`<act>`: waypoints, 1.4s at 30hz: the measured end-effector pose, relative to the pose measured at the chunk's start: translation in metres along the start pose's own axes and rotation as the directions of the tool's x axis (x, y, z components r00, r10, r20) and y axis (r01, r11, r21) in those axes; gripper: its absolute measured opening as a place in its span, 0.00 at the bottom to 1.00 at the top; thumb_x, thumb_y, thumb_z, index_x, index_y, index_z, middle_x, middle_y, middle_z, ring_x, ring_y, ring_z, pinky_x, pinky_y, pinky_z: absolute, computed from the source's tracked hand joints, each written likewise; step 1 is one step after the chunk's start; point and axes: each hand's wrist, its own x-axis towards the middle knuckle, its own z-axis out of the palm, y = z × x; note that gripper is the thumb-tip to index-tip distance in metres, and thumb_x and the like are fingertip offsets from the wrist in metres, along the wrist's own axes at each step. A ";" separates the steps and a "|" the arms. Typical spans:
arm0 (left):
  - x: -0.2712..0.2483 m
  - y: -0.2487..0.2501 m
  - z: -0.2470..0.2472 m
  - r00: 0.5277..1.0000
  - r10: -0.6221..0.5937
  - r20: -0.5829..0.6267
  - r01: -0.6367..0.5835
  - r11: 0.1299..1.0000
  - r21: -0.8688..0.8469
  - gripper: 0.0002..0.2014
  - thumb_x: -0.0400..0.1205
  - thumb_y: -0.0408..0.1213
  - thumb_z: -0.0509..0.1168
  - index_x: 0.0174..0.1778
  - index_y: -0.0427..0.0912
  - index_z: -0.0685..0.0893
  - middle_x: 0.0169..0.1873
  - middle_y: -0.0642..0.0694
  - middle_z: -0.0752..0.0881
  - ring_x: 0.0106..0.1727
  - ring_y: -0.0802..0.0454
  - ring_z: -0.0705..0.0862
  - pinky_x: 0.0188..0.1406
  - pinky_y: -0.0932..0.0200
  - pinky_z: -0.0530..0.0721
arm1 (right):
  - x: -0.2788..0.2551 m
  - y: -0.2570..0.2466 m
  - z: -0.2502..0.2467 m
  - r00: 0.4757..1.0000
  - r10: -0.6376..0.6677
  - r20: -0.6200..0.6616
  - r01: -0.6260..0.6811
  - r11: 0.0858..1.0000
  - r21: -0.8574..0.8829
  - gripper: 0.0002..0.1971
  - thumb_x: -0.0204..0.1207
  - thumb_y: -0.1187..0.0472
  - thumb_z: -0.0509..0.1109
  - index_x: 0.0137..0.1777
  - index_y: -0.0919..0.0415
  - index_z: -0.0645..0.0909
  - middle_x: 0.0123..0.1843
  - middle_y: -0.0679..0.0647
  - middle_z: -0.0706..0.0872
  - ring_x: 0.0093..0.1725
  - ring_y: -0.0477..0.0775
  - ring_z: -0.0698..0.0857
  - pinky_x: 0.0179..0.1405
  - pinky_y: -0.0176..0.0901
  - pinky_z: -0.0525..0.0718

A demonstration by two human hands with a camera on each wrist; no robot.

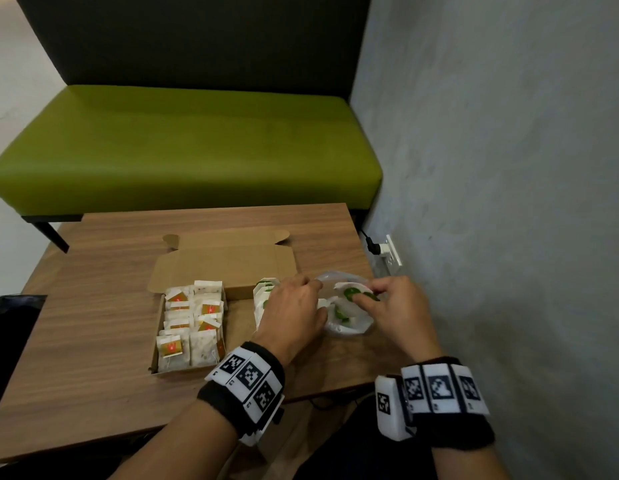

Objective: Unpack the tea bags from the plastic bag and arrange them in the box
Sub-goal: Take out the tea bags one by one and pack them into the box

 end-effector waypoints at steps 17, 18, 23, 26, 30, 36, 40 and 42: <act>-0.019 0.004 -0.028 0.999 0.016 -0.039 -0.039 0.718 -0.695 0.07 0.83 0.35 0.69 0.55 0.44 0.90 0.45 0.51 0.91 0.47 0.58 0.88 0.51 0.57 0.87 | -0.002 -0.006 -0.011 0.976 -0.087 0.201 -0.016 0.887 0.462 0.06 0.69 0.63 0.82 0.45 0.58 0.89 0.38 0.55 0.90 0.28 0.41 0.85 0.27 0.41 0.85; -0.018 0.003 -0.028 0.999 -0.028 -0.032 -0.006 0.666 -0.746 0.06 0.83 0.34 0.70 0.54 0.41 0.90 0.44 0.47 0.92 0.47 0.53 0.90 0.50 0.54 0.88 | -0.003 -0.007 -0.010 0.984 -0.064 0.167 -0.035 0.845 0.533 0.07 0.69 0.66 0.82 0.45 0.60 0.88 0.40 0.60 0.90 0.27 0.43 0.86 0.25 0.40 0.85; -0.020 0.003 -0.031 0.984 -0.178 0.011 0.087 0.425 -0.901 0.05 0.84 0.32 0.68 0.52 0.39 0.88 0.41 0.43 0.92 0.34 0.61 0.86 0.36 0.65 0.83 | -0.006 -0.012 -0.005 0.999 0.011 0.047 -0.042 0.675 0.736 0.06 0.67 0.65 0.80 0.42 0.65 0.88 0.34 0.59 0.89 0.19 0.44 0.79 0.23 0.43 0.87; -0.020 0.004 -0.032 0.974 -0.224 0.022 0.104 0.358 -0.928 0.06 0.85 0.31 0.66 0.54 0.37 0.87 0.39 0.45 0.90 0.30 0.64 0.82 0.34 0.66 0.81 | -0.007 -0.015 -0.004 0.997 0.068 -0.033 -0.016 0.619 0.785 0.07 0.70 0.61 0.77 0.44 0.64 0.88 0.30 0.51 0.87 0.21 0.45 0.80 0.24 0.43 0.88; -0.018 0.005 -0.033 0.956 -0.291 0.038 0.121 0.271 -0.955 0.07 0.85 0.32 0.65 0.54 0.35 0.87 0.42 0.39 0.92 0.40 0.52 0.88 0.44 0.56 0.86 | -0.008 -0.019 -0.003 0.992 0.091 -0.084 0.011 0.615 0.788 0.12 0.72 0.57 0.75 0.50 0.65 0.89 0.27 0.45 0.86 0.25 0.44 0.83 0.26 0.42 0.90; -0.012 0.004 -0.042 0.930 -0.368 -0.022 0.050 0.185 -0.981 0.06 0.85 0.36 0.66 0.51 0.38 0.87 0.40 0.43 0.92 0.42 0.51 0.87 0.46 0.54 0.86 | -0.008 -0.022 -0.005 0.977 0.146 -0.158 0.031 0.631 0.776 0.05 0.75 0.64 0.76 0.49 0.63 0.89 0.30 0.51 0.88 0.23 0.47 0.82 0.30 0.51 0.90; -0.008 0.002 -0.052 0.901 -0.422 -0.097 -0.038 0.147 -0.988 0.05 0.85 0.34 0.65 0.50 0.39 0.86 0.33 0.54 0.91 0.34 0.65 0.86 0.28 0.71 0.81 | -0.006 -0.019 -0.015 0.950 0.156 -0.271 0.077 0.724 0.686 0.02 0.73 0.61 0.79 0.43 0.57 0.90 0.31 0.58 0.89 0.24 0.54 0.82 0.32 0.58 0.88; -0.006 0.000 -0.057 0.893 -0.429 -0.137 -0.065 0.177 -0.982 0.05 0.85 0.36 0.66 0.50 0.42 0.87 0.36 0.56 0.90 0.37 0.65 0.85 0.34 0.69 0.80 | -0.006 -0.019 -0.022 0.940 0.144 -0.309 0.097 0.755 0.648 0.01 0.74 0.61 0.78 0.43 0.57 0.89 0.32 0.61 0.89 0.24 0.56 0.83 0.32 0.59 0.88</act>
